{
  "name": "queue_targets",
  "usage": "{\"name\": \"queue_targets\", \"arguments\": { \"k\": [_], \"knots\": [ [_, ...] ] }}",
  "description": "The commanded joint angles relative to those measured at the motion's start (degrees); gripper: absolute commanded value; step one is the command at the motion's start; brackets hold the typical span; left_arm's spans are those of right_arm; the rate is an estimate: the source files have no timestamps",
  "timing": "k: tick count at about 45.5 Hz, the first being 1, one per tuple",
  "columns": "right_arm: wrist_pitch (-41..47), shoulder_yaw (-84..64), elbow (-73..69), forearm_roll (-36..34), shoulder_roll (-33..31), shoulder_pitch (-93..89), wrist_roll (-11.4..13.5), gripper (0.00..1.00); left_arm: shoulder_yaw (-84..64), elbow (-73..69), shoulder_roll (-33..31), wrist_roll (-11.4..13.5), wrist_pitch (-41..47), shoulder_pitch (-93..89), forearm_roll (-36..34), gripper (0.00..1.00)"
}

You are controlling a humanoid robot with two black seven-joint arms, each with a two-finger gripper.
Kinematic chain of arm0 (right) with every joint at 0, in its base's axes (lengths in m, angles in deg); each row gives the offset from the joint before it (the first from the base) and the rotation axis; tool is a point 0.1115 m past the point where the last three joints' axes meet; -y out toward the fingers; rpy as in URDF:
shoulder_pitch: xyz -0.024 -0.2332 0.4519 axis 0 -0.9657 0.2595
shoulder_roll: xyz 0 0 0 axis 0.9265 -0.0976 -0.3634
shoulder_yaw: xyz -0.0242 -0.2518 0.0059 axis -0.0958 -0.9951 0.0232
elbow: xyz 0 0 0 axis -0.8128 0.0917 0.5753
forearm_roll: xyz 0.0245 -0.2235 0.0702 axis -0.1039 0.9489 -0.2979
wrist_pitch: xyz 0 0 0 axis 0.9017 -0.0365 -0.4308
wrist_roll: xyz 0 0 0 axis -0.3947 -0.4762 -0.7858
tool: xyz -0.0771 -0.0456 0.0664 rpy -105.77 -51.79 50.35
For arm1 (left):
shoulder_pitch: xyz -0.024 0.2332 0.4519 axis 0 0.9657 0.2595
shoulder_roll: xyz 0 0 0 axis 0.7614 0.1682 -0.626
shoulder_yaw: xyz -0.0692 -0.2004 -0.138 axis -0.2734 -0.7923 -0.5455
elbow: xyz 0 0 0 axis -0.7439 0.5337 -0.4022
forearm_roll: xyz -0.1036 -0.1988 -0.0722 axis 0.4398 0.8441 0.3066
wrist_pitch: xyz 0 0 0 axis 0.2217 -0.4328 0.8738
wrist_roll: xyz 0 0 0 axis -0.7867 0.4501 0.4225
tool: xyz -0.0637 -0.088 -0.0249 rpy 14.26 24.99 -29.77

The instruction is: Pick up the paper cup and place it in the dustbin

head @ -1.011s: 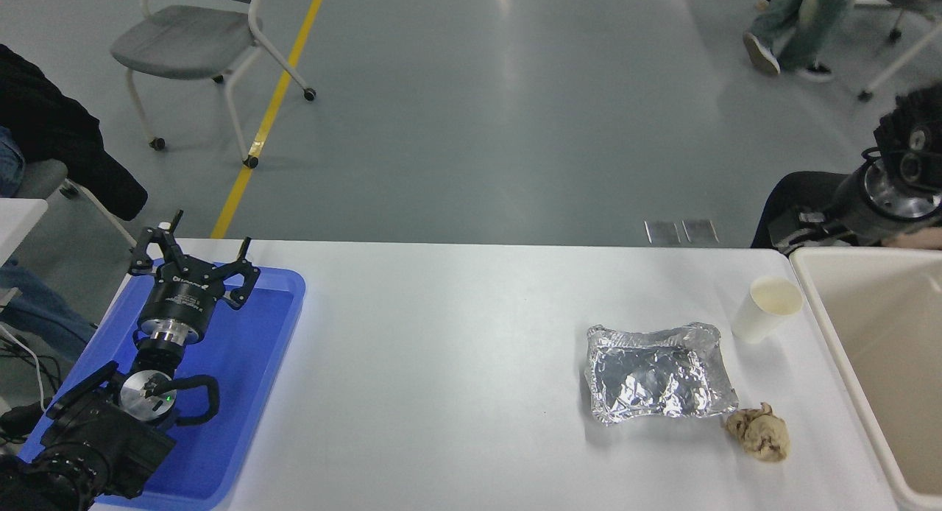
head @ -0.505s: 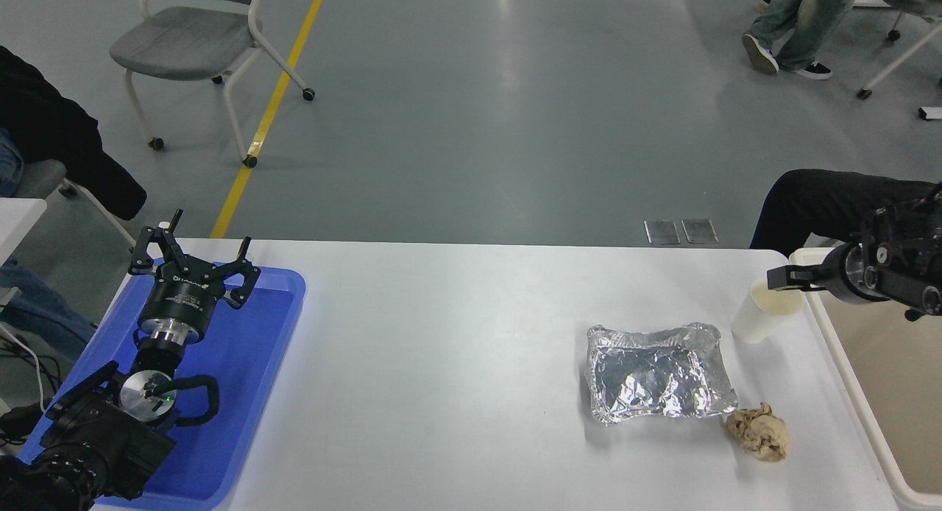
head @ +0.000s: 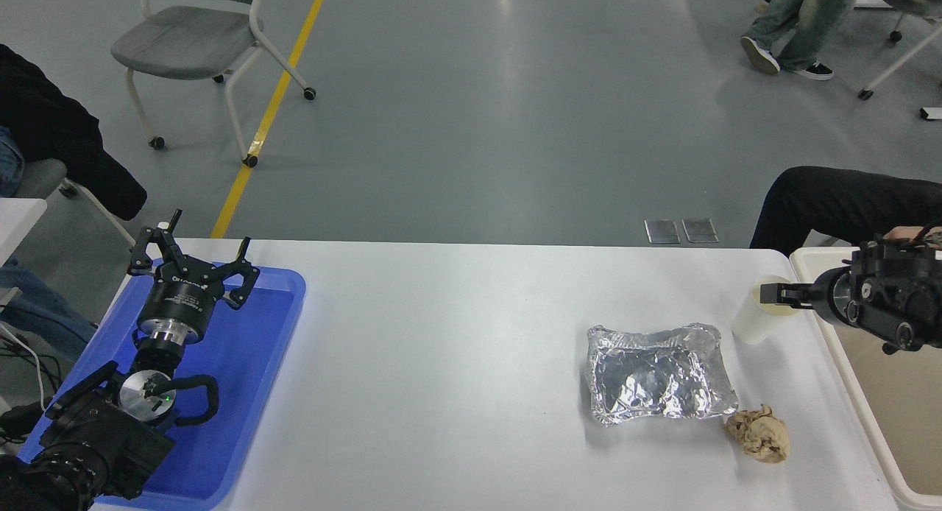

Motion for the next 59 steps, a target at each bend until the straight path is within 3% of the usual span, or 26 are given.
{"name": "queue_targets", "arguments": {
  "k": [1,8,10,11,13,14,34,59],
  "knots": [
    [-0.54,1.89,0.60,-0.03,0.28,-1.43,0.08,0.62,0.01,-0.11,0.02,0.00,0.00,0.00,0.00,1.00],
    [-0.54,1.89,0.60,0.06,0.28,-1.52,0.08,0.39,0.01,0.07,0.02,0.00,0.00,0.00,0.00,1.00],
    [-0.45,1.89,0.69,-0.03,0.28,-1.52,0.08,0.36,0.01,-0.11,0.02,0.00,0.00,0.00,0.00,1.00],
    [-0.53,1.89,0.69,-0.03,0.28,-1.61,0.08,0.31,0.01,0.07,0.02,0.00,0.00,0.00,0.00,1.00],
    [-0.53,1.89,0.77,0.06,0.28,-1.78,0.08,0.02,0.01,-0.11,0.02,0.00,0.00,0.00,0.00,1.00],
    [-0.54,1.98,0.77,-0.03,0.28,-1.79,0.08,0.00,0.01,0.07,0.02,0.00,0.00,0.00,0.00,1.00],
    [0.78,1.37,-0.63,-0.03,-0.34,2.86,-0.45,0.00,0.01,0.07,0.02,-0.09,0.00,0.00,0.00,1.00],
    [21.34,-12.69,-20.23,4.19,-12.64,41.27,-0.45,0.00,0.01,0.07,-0.24,-0.09,0.00,-0.18,0.00,1.00]
  ]
}}
